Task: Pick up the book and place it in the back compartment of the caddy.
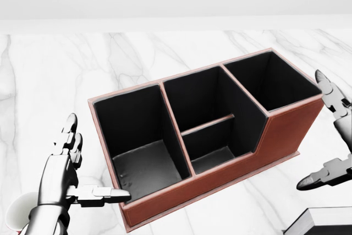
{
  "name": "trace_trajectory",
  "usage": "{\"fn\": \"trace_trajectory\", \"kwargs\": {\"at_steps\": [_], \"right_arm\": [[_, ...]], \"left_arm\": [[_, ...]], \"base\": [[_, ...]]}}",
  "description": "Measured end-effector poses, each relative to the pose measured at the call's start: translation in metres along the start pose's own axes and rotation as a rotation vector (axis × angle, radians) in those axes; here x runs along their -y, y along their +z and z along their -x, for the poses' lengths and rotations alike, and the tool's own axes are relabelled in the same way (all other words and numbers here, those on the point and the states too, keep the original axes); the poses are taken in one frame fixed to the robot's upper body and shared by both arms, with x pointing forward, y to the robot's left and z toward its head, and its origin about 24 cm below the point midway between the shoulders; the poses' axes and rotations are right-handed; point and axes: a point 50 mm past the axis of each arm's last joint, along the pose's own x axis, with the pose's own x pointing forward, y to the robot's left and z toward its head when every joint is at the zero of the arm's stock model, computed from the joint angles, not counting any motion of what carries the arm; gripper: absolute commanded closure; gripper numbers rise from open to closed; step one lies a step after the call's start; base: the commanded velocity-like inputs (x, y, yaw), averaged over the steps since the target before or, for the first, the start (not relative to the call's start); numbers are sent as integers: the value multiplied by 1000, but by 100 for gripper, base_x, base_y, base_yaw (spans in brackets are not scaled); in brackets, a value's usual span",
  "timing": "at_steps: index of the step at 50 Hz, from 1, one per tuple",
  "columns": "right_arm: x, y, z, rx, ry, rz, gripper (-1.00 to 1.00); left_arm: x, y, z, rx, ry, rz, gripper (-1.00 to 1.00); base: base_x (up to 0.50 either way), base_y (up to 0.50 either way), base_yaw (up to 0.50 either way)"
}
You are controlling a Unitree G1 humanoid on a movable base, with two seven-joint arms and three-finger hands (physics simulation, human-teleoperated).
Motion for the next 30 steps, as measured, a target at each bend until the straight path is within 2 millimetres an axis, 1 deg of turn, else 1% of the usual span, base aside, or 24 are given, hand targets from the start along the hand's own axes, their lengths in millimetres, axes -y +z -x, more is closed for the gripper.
{"fn": "trace_trajectory", "kwargs": {"at_steps": [16, 30], "right_arm": [[1, -10, 0, -51, 42, 87, -100], [6, -14, 3, -78, 75, 125, -100]], "left_arm": [[1, -1, 0, -3, -2, -2, -100], [2, -4, -1, -8, -4, -5, -100]], "base": [[0, 0, 0], [0, 0, 0]]}}
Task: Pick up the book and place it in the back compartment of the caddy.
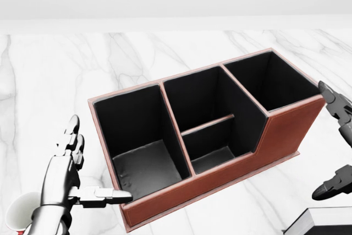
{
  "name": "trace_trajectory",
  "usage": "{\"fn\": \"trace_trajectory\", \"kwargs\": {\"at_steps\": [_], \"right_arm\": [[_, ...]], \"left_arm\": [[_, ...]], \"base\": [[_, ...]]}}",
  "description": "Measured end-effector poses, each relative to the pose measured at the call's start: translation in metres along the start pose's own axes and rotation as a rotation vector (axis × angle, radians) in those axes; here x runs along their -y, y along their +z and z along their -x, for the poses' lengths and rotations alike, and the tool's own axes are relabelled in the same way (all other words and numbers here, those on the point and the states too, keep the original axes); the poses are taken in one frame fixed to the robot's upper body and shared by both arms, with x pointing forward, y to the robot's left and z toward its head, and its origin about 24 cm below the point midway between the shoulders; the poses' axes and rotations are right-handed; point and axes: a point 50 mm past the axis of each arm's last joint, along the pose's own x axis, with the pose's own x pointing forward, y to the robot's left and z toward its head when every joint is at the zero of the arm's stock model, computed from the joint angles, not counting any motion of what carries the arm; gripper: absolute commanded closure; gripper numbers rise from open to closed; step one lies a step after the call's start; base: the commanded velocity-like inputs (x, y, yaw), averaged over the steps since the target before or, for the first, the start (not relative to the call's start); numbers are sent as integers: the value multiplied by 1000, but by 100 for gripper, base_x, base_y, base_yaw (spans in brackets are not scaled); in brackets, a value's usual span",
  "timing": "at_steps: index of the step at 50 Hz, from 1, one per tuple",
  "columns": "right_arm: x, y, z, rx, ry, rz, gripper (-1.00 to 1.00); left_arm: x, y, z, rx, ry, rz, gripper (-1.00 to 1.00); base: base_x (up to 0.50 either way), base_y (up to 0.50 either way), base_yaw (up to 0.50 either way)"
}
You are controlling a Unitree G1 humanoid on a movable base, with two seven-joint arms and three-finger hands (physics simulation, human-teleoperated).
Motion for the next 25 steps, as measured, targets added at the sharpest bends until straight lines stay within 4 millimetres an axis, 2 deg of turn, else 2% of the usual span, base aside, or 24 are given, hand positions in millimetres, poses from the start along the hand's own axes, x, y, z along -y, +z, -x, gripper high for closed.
{"fn": "trace_trajectory", "kwargs": {"at_steps": [25], "right_arm": [[-1, -8, 7, -29, 62, 1, -100]], "left_arm": [[1, -5, -1, -8, -2, -7, -100]], "base": [[0, 0, 0]]}}
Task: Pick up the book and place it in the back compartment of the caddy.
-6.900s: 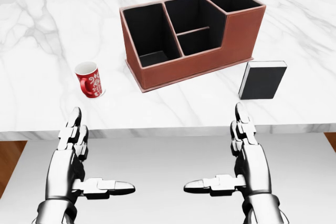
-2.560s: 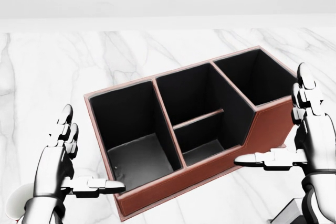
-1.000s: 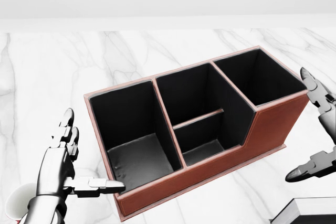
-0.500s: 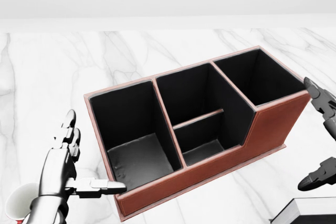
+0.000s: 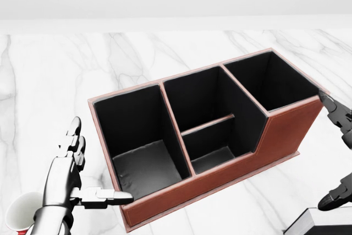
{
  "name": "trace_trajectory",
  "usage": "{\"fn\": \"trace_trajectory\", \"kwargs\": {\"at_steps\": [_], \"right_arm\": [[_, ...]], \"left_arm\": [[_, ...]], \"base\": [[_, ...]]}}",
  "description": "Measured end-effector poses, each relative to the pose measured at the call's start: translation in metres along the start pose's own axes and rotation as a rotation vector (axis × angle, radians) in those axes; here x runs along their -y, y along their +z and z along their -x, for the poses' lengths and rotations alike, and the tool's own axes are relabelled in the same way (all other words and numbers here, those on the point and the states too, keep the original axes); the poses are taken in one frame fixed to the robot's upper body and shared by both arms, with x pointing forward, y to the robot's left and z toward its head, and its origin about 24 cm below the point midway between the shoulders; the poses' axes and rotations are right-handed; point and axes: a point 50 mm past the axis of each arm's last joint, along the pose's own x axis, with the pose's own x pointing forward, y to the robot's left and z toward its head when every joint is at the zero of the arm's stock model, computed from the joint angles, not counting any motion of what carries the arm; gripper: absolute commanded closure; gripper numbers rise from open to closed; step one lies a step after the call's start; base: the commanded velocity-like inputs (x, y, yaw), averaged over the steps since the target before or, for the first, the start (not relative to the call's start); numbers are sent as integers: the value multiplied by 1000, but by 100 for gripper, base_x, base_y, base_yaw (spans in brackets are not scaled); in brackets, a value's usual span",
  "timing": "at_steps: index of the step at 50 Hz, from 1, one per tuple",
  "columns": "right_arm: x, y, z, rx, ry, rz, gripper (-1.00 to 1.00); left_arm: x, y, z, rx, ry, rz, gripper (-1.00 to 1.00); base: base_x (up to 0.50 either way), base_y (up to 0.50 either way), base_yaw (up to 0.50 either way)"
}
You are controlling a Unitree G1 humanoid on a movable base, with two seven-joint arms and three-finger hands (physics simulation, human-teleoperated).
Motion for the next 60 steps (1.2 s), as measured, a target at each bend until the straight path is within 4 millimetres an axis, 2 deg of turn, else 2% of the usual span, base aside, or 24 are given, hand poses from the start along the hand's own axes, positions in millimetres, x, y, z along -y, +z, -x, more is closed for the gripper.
{"fn": "trace_trajectory", "kwargs": {"at_steps": [32, 60], "right_arm": [[-18, -10, 15, -36, 133, -32, -100], [-21, -26, 20, -122, 150, -8, -100]], "left_arm": [[1, -3, -2, -6, 0, -4, -100], [2, -8, -3, -15, -1, -10, -100]], "base": [[0, 0, 0], [0, 0, 0]]}}
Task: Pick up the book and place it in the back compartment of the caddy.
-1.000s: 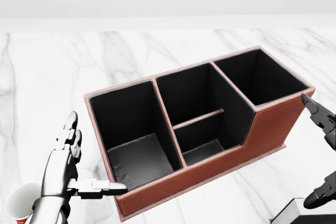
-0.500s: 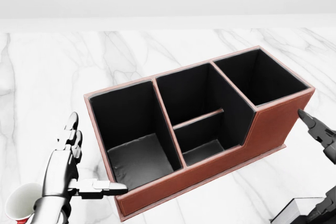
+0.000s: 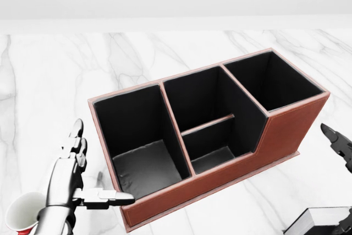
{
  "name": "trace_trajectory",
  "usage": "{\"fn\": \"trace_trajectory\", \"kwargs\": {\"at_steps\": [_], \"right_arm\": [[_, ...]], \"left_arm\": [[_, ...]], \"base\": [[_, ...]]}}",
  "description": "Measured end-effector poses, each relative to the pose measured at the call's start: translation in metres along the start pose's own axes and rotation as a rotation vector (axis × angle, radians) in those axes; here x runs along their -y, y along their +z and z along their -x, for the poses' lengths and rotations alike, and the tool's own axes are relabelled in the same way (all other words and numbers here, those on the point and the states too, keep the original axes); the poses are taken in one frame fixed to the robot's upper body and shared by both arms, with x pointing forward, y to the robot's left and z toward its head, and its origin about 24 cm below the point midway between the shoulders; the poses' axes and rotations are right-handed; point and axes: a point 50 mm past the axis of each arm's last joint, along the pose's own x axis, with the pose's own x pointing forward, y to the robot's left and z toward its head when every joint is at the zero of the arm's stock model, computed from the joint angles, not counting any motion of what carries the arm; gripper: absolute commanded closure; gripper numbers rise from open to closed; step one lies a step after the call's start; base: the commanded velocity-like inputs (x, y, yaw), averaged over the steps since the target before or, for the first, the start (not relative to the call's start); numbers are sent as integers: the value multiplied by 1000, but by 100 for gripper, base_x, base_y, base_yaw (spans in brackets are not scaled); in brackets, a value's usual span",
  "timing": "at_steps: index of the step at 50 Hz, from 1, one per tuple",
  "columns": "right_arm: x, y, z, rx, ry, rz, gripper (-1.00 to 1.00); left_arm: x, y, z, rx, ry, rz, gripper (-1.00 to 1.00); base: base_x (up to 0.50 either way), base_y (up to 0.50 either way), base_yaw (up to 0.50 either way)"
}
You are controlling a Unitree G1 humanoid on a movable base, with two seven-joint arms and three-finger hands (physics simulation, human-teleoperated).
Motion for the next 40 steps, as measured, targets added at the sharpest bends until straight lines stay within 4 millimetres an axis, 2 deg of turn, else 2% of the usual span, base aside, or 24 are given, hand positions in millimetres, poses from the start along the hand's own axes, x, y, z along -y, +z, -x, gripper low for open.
{"fn": "trace_trajectory", "kwargs": {"at_steps": [40], "right_arm": [[-11, -23, -6, -113, 27, 14, -100]], "left_arm": [[1, -2, -1, -5, 0, -4, -100]], "base": [[0, 0, 0]]}}
